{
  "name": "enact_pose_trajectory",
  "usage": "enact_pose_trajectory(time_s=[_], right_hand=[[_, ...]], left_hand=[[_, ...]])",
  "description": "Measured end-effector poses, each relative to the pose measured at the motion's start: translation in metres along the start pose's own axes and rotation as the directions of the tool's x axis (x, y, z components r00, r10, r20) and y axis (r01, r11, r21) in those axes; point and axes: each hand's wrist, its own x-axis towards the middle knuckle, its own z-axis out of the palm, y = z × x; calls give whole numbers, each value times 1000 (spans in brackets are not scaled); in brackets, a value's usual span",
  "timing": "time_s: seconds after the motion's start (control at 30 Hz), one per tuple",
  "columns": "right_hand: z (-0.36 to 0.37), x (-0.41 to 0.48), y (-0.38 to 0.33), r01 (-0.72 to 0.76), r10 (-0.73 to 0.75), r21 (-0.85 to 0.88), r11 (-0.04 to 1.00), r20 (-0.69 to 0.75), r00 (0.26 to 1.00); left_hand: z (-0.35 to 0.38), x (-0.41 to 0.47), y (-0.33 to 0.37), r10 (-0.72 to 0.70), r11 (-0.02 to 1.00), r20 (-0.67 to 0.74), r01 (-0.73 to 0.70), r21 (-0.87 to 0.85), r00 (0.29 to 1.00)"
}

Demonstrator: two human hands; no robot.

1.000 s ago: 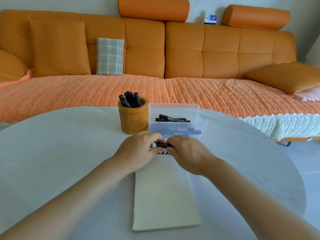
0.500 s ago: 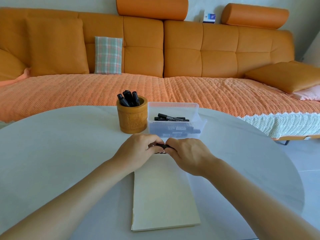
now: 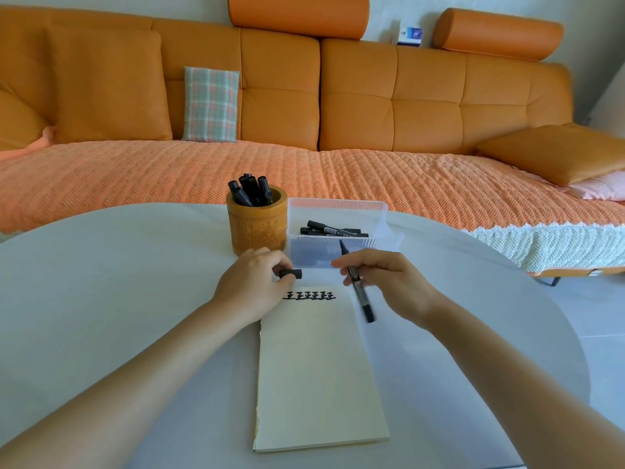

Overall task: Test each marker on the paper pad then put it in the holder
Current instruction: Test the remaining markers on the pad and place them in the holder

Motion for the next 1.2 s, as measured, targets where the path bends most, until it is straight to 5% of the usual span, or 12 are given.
enact_pose_trajectory(time_s=[0.2, 0.37, 0.57, 1.2], right_hand=[[0, -4, 6, 91, -87, -26, 996, 139, 986], [9, 2, 14, -60, 81, 250, 966, -74, 994], [13, 5, 25, -136, 170, 173, 975, -198, 965], [21, 6, 29, -120, 128, 51, 991, -190, 973]], left_hand=[[2, 6, -12, -96, 995, 101, 96, 4, 990], [0, 8, -8, -109, 994, 204, 110, 3, 973], [6, 2, 7, 51, 997, 309, -64, 31, 950], [16, 2, 3, 119, 992, 304, -128, 7, 945]])
